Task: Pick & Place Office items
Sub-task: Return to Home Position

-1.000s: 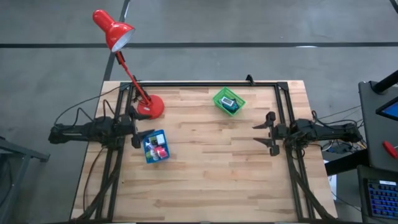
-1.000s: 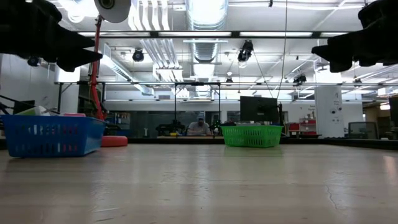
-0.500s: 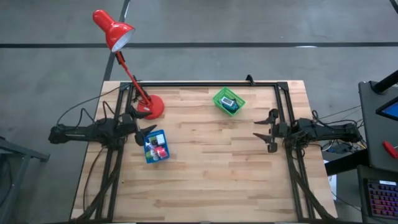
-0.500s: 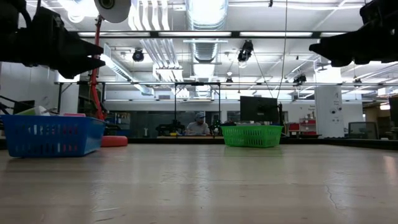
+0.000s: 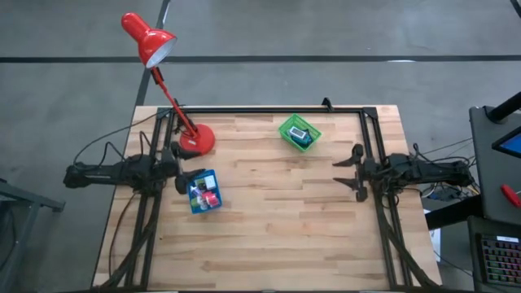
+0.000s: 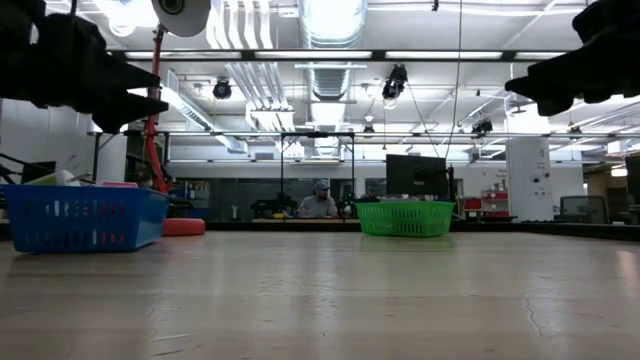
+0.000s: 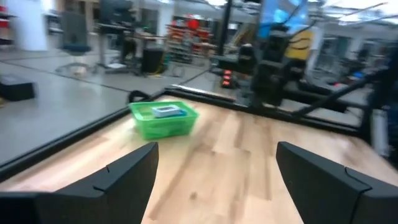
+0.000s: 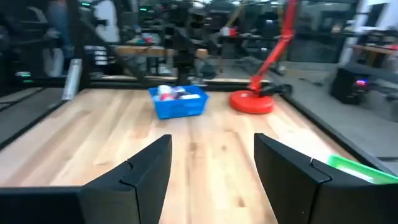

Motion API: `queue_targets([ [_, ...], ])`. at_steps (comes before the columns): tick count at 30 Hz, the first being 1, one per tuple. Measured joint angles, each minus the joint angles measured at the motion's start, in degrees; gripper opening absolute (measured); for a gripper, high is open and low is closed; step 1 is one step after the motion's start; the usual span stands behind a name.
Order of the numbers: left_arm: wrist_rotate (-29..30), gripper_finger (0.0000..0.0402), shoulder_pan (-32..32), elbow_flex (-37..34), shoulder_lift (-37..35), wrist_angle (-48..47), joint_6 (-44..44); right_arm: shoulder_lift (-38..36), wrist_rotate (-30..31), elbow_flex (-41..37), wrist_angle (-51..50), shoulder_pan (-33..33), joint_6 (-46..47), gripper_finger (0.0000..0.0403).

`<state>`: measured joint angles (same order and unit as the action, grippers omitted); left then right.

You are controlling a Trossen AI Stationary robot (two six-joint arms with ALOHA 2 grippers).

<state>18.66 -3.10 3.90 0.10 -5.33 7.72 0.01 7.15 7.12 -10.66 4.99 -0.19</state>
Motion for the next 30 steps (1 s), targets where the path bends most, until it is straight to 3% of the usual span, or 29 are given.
queue_targets([
  [9,-2.76,0.0333,-0.02,-0.57,0.0,2.23,0.15,0.07,-2.4,-6.64,11.97,0.0,-2.29,0.0219],
  [15,-5.83,0.0333,-0.02,-2.85,-0.02,8.22,-1.89,0.02,-2.49,-6.61,15.04,-0.02,-6.5,0.0219],
  [19,-6.76,0.0333,-0.02,-3.54,-0.01,7.62,-3.12,0.0,-2.49,-6.61,15.47,-0.02,-7.54,0.0219],
  [23,-13.35,0.0333,-0.06,-3.54,0.0,6.53,-5.26,0.0,-2.49,-6.61,14.18,-0.02,-7.46,0.0219],
  [30,-13.28,0.0333,-0.04,-3.54,0.0,6.41,-5.04,0.08,-2.45,-6.61,14.24,-0.02,-7.34,0.0219],
])
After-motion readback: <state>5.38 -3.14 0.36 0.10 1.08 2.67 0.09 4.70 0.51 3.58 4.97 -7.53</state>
